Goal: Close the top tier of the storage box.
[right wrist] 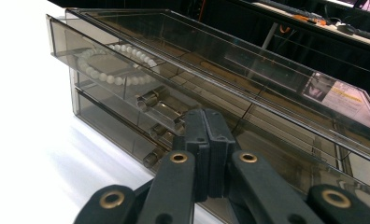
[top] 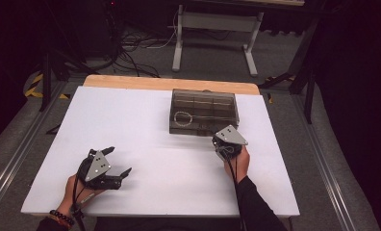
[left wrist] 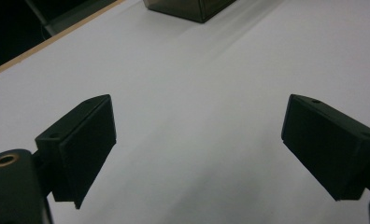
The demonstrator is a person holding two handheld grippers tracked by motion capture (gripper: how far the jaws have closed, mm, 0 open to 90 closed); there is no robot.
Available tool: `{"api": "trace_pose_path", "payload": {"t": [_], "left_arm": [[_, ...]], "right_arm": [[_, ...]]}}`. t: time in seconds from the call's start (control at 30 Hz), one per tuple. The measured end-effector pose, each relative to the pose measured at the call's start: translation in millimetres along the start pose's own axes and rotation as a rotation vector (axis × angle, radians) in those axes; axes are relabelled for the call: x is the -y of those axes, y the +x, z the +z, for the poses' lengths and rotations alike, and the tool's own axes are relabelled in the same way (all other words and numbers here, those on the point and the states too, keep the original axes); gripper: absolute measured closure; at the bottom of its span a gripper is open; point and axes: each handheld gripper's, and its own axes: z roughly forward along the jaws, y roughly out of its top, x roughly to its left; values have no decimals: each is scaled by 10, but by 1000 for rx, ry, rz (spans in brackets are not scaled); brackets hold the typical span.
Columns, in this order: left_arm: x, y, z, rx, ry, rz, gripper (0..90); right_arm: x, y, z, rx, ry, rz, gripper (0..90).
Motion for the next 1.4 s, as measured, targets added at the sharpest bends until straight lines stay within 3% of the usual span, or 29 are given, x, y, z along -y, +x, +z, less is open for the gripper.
{"api": "trace_pose_path", "payload": {"t": [1.4], "left_arm": [[7, 14, -12, 2, 0, 10, 109]], "right_arm": [[48, -30, 153, 54, 25, 23, 900]]}}
